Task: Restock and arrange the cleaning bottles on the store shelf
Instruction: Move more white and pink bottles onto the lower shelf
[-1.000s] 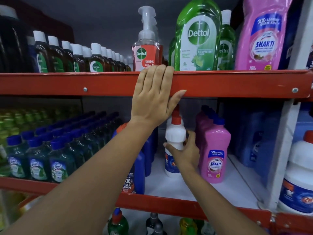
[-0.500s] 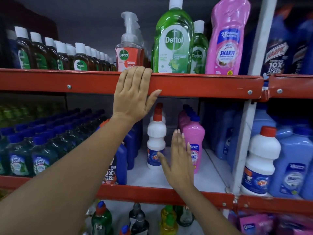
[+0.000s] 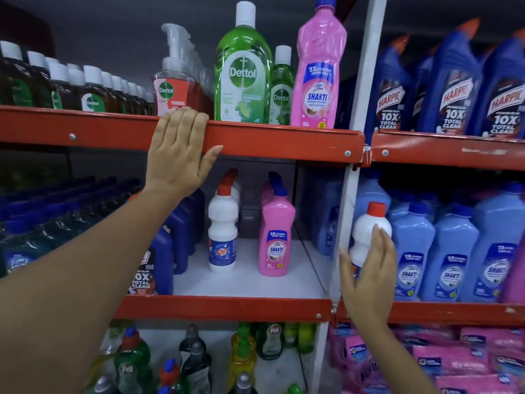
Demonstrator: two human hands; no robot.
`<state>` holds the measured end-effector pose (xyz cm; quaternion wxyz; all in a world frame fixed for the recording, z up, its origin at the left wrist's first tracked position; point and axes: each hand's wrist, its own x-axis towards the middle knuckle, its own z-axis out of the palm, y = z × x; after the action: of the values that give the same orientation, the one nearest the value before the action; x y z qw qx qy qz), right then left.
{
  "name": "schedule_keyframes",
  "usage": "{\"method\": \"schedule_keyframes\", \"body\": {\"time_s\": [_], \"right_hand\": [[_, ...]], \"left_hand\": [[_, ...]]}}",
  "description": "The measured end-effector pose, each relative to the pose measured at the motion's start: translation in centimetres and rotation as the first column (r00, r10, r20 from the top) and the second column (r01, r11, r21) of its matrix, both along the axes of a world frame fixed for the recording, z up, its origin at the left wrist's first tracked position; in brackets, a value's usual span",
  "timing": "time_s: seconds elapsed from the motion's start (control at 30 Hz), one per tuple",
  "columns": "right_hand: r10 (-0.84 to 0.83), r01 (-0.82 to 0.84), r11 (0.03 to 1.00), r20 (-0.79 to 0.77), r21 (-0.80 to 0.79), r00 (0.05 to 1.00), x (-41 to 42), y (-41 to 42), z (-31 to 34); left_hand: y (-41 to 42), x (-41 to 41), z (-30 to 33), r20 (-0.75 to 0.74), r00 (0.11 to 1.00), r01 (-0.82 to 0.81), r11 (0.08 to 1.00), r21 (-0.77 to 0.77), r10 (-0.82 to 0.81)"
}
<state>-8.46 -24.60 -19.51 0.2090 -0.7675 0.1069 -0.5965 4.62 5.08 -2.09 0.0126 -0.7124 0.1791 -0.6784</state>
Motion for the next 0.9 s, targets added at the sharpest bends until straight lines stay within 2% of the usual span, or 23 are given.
{"method": "schedule_keyframes", "body": {"time_s": [0.13,0.3,0.4,0.67,0.8,0.9], "right_hand": [[0.063,-0.061,0.991,-0.011,0.12,0.998,0.7,-1.7,0.9],[0.15,-0.116,0.964,-0.131,0.238,0.98,1.7,-2.5,2.2],[0.188,-0.138,0.946,-0.149,0.294,0.971,0.5,-4.5,3.2],[0.198,-0.156,0.931,-0.098,0.331,0.975,-1.4,-5.9,3.6],[0.156,-0.143,0.953,-0.027,0.268,0.987,-2.0,-5.3,4.5],[0.138,-0.13,0.971,-0.03,0.199,0.99,-2.6,-4.3,6.2]], "left_hand": [[1.2,0.3,-0.2,-0.042,0.999,-0.018,1.0,-0.009,0.018],[2.0,0.5,-0.3,-0.089,0.996,-0.03,0.999,-0.01,0.029],[0.4,-0.7,0.3,-0.102,0.995,-0.011,1.0,-0.011,0.01],[-1.6,-1.5,0.6,-0.132,0.991,0.001,1.0,-0.017,-0.003],[-1.4,-1.4,0.1,-0.134,0.991,0.012,1.0,-0.024,-0.015],[-1.1,-1.4,-0.1,-0.125,0.992,0.012,0.999,-0.036,-0.016]]}}
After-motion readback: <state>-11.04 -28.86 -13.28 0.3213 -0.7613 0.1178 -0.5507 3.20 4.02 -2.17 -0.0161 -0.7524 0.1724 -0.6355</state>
